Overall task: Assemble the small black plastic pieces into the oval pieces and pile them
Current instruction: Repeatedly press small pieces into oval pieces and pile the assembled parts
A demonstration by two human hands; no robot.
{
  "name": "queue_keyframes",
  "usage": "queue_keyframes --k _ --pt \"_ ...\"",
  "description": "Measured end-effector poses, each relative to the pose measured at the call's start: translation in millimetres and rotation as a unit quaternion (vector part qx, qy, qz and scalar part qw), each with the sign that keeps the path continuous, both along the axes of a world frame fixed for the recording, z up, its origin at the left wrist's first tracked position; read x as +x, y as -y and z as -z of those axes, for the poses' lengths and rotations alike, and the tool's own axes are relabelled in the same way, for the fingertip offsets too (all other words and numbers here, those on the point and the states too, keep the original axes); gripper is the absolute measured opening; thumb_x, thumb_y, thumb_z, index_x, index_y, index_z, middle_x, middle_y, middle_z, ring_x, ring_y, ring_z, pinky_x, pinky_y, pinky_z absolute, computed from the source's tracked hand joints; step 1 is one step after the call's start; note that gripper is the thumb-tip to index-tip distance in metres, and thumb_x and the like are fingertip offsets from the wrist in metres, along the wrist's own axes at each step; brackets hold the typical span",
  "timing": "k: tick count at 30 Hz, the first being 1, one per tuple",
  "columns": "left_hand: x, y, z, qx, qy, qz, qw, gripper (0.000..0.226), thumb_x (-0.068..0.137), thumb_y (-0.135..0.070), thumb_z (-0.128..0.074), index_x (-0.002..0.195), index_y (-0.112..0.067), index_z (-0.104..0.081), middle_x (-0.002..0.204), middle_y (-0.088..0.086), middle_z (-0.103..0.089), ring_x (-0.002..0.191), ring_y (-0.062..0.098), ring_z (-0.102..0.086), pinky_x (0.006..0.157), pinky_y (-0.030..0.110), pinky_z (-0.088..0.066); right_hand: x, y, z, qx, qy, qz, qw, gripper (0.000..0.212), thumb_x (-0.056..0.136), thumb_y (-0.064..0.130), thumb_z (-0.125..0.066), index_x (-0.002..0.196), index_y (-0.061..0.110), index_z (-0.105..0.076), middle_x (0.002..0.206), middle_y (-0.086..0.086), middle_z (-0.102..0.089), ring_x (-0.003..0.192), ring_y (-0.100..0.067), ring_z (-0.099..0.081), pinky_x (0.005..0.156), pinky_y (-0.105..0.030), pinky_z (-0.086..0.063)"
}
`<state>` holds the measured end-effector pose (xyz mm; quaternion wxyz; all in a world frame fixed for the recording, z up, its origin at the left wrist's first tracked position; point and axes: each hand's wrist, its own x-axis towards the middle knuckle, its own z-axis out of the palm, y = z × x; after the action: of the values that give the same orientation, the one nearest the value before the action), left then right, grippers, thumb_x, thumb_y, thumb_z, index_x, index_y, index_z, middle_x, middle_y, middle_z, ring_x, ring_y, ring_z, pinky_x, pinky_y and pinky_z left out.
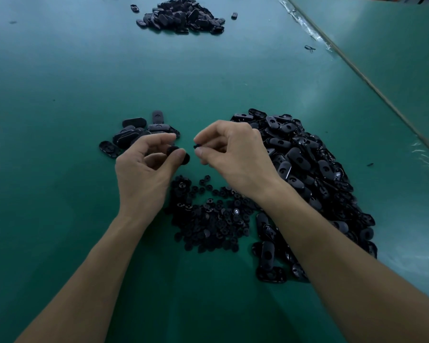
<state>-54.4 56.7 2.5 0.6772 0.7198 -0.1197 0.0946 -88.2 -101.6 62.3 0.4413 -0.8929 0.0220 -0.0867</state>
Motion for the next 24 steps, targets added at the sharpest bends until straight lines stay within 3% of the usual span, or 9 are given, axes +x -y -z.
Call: queue_keyframes --k 5,10,15,24 --pt "0.8 0.0 -0.6 0.014 0.007 -0.003 1.000 0.022 0.083 -0.011 -0.080 0.099 -0.024 -0.071 0.085 -0.014 -0.071 0.072 -0.004 -0.064 0.070 0.012 -0.051 0.2 -3.3 -0.4 -0.001 0.000 -0.022 1.000 0.008 0.086 0.011 -0.078 0.089 0.018 -0.077 0.077 0.012 -0.071 0.072 0.003 -0.065 0.071 -0.010 -0.049" --pt "-1.8 2.2 -1.7 -0.051 -0.032 0.024 0.998 0.017 0.081 -0.022 -0.077 0.096 -0.023 -0.072 0.079 -0.010 -0.074 0.067 0.007 -0.069 0.067 0.018 -0.056 -0.1 -4.2 -0.5 0.006 -0.011 -0.031 0.999 0.008 0.085 0.011 -0.078 0.090 0.017 -0.078 0.078 0.007 -0.074 0.074 -0.002 -0.068 0.074 -0.014 -0.054" --pt "-1.5 3.4 0.0 -0.091 -0.043 0.044 0.994 0.016 0.084 -0.004 -0.076 0.092 -0.017 -0.071 0.080 -0.008 -0.075 0.072 0.010 -0.070 0.074 0.023 -0.058 -1.2 -4.2 0.3 -0.006 -0.011 -0.002 1.000 0.006 0.087 0.013 -0.076 0.089 0.017 -0.077 0.077 0.008 -0.072 0.073 -0.001 -0.066 0.073 -0.014 -0.053" --pt "-4.8 5.1 -2.1 -0.098 -0.061 0.076 0.990 0.016 0.078 -0.012 -0.075 0.093 -0.016 -0.070 0.080 -0.004 -0.076 0.076 0.014 -0.073 0.072 0.026 -0.061 0.1 -4.0 0.6 -0.017 -0.004 0.020 1.000 0.006 0.087 0.012 -0.075 0.088 0.018 -0.074 0.076 0.011 -0.070 0.073 0.001 -0.065 0.069 -0.010 -0.051"
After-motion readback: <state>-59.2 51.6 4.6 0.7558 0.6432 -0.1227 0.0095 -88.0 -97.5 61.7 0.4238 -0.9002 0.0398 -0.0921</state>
